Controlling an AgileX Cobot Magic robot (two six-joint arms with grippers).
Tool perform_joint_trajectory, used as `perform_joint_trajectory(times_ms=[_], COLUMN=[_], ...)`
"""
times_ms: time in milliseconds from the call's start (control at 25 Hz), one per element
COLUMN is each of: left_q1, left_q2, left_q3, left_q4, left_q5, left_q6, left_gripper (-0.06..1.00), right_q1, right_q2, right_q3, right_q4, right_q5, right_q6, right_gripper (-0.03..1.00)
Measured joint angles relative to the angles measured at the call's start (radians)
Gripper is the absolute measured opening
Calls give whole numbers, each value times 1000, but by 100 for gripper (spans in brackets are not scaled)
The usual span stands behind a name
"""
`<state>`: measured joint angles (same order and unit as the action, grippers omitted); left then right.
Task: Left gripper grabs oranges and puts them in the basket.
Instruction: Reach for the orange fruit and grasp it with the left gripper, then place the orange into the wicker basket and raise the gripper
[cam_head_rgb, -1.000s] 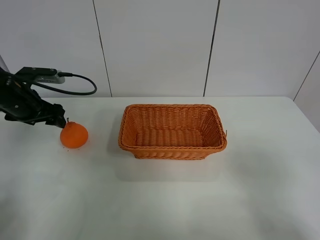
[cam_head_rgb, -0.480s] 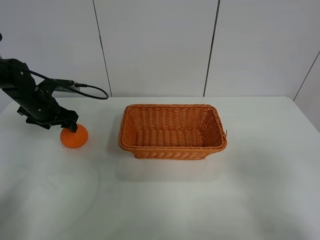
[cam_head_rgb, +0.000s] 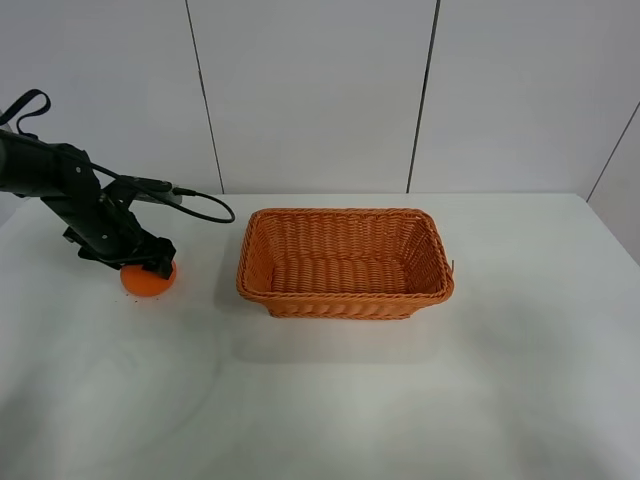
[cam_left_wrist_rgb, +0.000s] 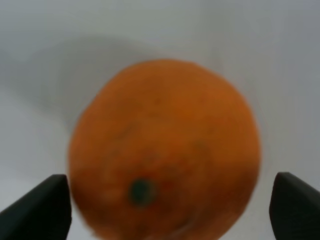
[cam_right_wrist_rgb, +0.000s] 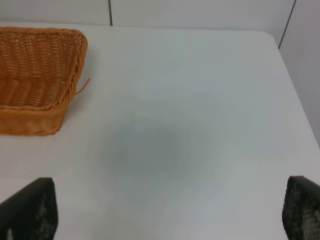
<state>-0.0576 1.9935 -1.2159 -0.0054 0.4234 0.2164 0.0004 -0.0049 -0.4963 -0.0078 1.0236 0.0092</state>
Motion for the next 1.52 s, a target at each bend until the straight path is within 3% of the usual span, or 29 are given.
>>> perform_joint_trajectory(times_ms=[200, 320, 520, 640, 1120, 1520], left_q1=[-27, -25, -24, -24, -25, -25], left_q2=[23, 23, 23, 23, -49, -277], left_q3=[-2, -6, -6, -9, -9, -6], left_q4=[5, 5, 23, 39, 49, 36], left_q5=[-10, -18, -18, -15, 28, 126], left_q6=[7, 8, 9, 10, 10, 10], left_gripper=[90, 84, 35, 13, 12, 12], right_q1=[0, 0, 0, 0, 0, 0], right_q2=[0, 0, 0, 0, 0, 0], right_q3=[0, 0, 0, 0, 0, 0], right_q4=[0, 0, 0, 0, 0, 0], right_q5=[0, 0, 0, 0, 0, 0], right_q6=[0, 0, 0, 0, 0, 0], right_gripper=[69, 69, 69, 69, 69, 69])
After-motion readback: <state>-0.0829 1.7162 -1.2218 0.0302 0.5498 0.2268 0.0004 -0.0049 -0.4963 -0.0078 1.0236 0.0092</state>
